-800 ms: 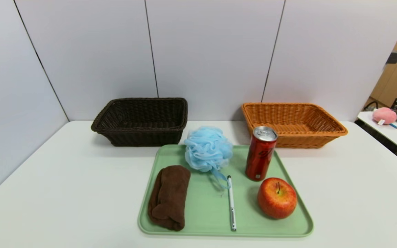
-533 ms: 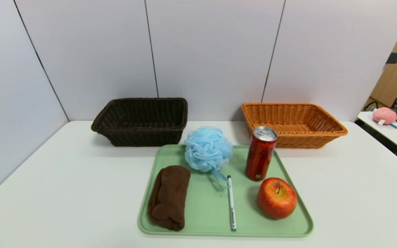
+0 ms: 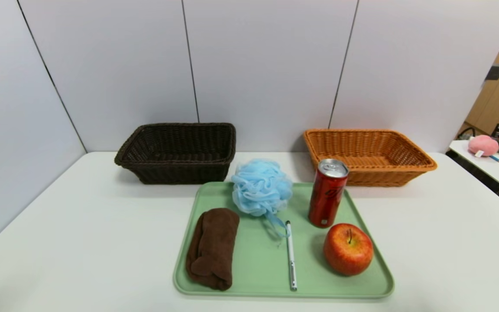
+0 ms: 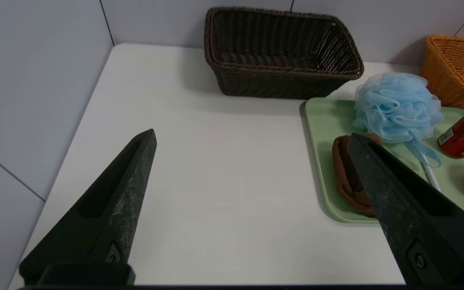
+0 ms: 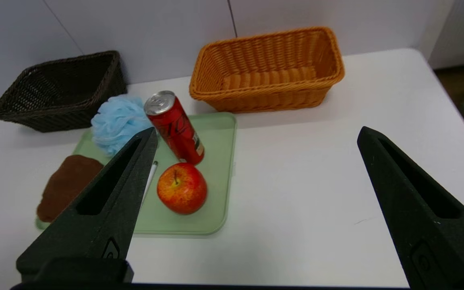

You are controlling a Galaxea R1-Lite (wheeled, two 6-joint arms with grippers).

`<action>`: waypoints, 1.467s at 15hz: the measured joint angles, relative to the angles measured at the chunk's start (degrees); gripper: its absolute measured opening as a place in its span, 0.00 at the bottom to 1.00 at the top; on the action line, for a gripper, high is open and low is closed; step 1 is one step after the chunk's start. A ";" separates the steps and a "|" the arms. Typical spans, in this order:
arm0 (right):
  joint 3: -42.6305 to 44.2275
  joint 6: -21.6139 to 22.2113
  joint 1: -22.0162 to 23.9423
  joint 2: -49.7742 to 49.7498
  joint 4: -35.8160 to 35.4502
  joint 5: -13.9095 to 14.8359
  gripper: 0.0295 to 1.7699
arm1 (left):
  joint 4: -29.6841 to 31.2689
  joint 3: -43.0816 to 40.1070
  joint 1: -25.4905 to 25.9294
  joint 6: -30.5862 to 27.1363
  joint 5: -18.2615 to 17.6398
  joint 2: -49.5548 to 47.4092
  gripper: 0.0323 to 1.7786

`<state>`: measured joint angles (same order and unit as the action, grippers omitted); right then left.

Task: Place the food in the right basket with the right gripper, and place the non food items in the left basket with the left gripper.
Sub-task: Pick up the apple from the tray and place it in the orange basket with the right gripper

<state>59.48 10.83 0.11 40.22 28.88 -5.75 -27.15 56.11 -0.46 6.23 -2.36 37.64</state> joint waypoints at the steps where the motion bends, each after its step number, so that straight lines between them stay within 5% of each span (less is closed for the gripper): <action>1: 4.80 1.10 -0.16 5.32 2.97 -1.00 0.97 | -3.74 3.67 -0.05 1.10 -0.06 4.46 0.95; 4: 17.66 2.84 -3.85 20.66 11.52 -1.32 0.97 | -8.66 7.72 -1.55 2.94 -1.44 13.54 0.95; 8: 24.54 8.90 -16.97 34.78 24.92 1.02 0.97 | -6.10 7.52 -8.41 5.81 -2.12 20.21 0.95; 14: 25.80 22.30 -35.89 50.47 27.76 10.83 0.97 | -5.60 5.99 -22.19 12.31 8.81 29.03 0.95; 22: 25.64 23.32 -38.58 62.21 27.71 14.81 0.97 | -5.05 5.29 -25.39 12.35 8.70 30.71 0.95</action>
<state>85.11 34.15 -38.47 102.43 56.59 9.06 -32.20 61.40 -25.86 18.58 6.34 68.35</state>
